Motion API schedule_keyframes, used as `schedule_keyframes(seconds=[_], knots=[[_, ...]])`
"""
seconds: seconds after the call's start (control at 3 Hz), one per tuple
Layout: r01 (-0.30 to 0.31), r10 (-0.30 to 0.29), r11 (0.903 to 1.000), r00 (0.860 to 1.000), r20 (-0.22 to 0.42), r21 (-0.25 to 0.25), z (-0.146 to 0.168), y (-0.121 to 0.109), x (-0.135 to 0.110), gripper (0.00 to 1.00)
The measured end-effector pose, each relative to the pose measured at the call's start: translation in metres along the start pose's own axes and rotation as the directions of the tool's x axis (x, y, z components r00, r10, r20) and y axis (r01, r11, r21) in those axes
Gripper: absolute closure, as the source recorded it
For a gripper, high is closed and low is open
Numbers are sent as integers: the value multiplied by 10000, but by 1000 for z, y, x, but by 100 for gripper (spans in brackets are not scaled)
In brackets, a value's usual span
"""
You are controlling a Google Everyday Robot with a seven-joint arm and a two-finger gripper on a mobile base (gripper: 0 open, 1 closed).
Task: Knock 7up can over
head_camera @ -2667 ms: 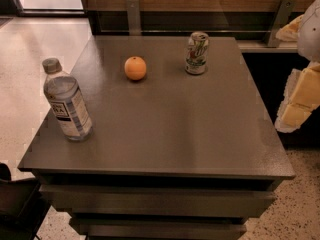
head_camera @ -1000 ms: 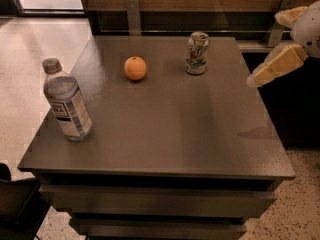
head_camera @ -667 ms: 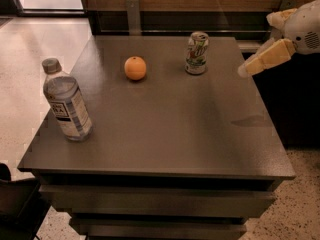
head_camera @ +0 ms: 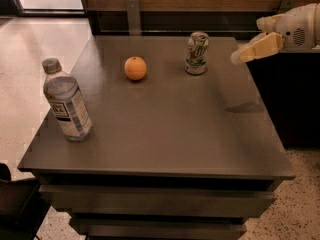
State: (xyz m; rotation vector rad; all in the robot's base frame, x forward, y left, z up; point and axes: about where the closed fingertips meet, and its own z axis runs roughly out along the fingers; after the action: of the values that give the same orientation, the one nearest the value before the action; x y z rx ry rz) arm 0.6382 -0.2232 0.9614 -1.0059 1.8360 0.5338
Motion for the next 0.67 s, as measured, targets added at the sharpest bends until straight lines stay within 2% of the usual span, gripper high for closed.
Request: schedule_keyframes(seconds=[0.67], knots=[[-664,666,9978,9937,904,-50,19,-18,-6,0]])
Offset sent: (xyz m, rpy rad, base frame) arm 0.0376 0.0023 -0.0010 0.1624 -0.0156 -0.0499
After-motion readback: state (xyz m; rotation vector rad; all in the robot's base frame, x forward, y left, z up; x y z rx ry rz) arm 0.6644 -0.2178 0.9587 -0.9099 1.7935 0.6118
